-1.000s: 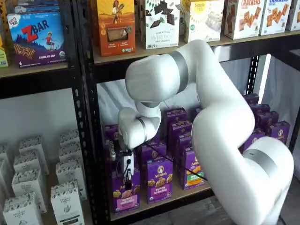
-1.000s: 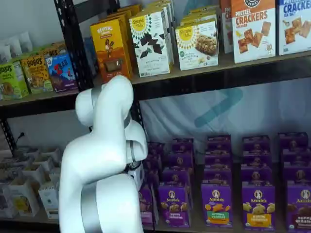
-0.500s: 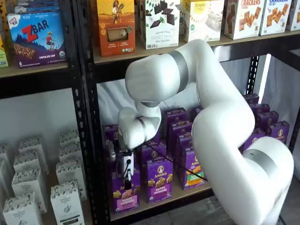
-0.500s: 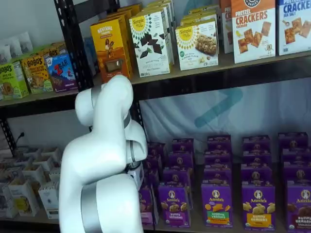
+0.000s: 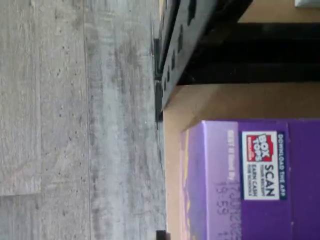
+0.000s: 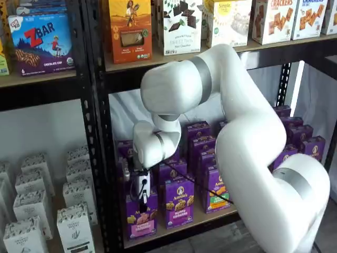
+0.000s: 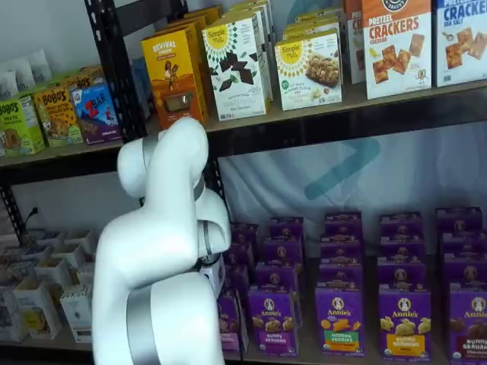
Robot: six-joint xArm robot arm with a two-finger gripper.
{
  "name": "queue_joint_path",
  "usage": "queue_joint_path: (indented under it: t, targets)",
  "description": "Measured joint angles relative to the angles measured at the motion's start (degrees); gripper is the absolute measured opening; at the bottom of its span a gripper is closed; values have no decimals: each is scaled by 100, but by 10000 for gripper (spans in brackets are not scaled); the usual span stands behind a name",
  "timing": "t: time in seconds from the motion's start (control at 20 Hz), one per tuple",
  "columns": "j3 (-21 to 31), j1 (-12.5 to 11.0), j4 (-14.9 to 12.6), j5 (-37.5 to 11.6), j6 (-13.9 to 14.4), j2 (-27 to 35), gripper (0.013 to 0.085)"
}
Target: Pick up the purple box with a pink patch in the middle, on the bottom shelf, the first box from the left
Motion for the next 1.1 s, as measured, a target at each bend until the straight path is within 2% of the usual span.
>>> queue_joint_path:
  t: [0.1, 0.15, 0.2, 0.45, 0.6, 1.1]
  targets:
    - [8, 1, -4, -44, 6, 5, 490]
    - [8, 1, -11, -51, 12, 7, 490]
    - [9, 2, -12, -61, 13, 8, 450]
    - [19, -1, -36, -93, 32, 3, 450]
    - [22, -3, -25, -73, 21, -8, 370]
    - [53, -8, -12, -93, 5, -38, 370]
